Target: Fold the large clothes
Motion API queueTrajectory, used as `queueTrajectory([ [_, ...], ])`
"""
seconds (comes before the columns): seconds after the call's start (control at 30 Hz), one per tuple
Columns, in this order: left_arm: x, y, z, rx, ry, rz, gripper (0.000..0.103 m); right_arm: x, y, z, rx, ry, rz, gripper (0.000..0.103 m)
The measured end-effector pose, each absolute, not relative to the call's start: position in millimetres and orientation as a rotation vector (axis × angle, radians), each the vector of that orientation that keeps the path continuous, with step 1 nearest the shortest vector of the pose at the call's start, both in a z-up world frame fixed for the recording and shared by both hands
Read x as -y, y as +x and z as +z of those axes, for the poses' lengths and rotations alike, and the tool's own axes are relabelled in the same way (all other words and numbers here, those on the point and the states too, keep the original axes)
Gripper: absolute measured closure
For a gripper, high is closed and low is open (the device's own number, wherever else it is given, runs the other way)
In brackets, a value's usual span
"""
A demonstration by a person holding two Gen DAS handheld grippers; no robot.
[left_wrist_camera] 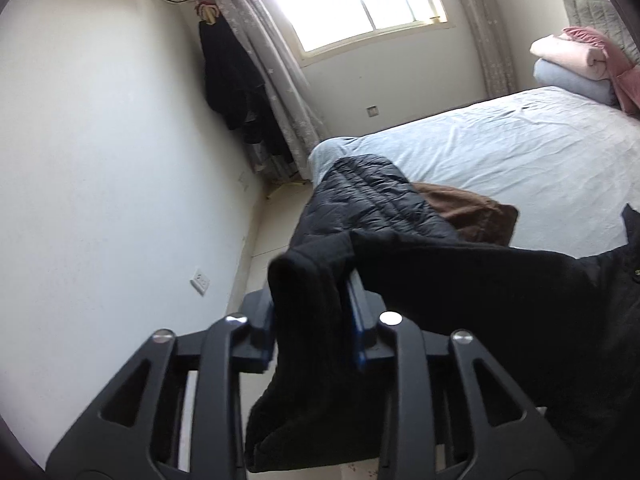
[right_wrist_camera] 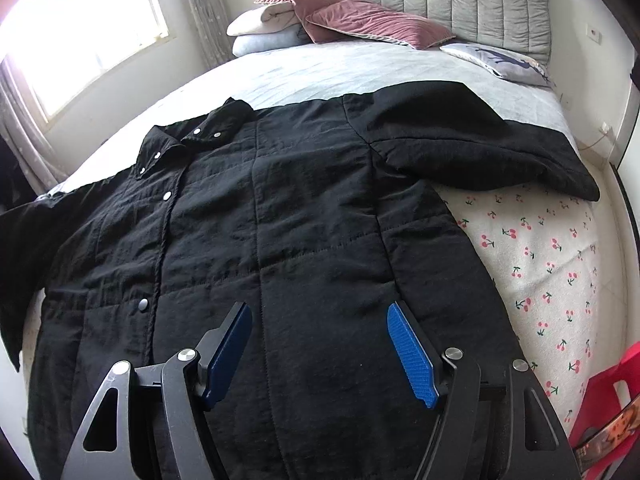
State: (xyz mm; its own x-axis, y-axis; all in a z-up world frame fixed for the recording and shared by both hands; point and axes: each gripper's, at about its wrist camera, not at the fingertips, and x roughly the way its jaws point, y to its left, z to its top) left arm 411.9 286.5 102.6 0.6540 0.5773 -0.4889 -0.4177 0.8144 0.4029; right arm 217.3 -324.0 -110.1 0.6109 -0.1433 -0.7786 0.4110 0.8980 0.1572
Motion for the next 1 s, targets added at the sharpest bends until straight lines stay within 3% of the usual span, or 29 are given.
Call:
queueTrajectory([
  [0.03,-290,410,101,-0.633,0.277,0.603,0.061,324,217,-111,-0.86,0.339,-0.324,0.032],
  [0.13,-283,403,99,-0.617,0.288,0.588,0.04,326,218,-111,-0.863,0.346,-0.326,0.032],
  [0.3,-240,399,99,-0.661,0.225,0.408,0.024,327,219,-115,-0.874,0.369,-0.313,0.032],
  [0.53,-158,382,79,-0.736,0.185,0.114,0.022,322,217,-110,-0.864,0.356,-0.304,0.032],
  [1.0,-28,356,-24,-0.957,0.074,-0.247,0.022,322,215,-102,-0.869,0.355,-0.271,0.032],
])
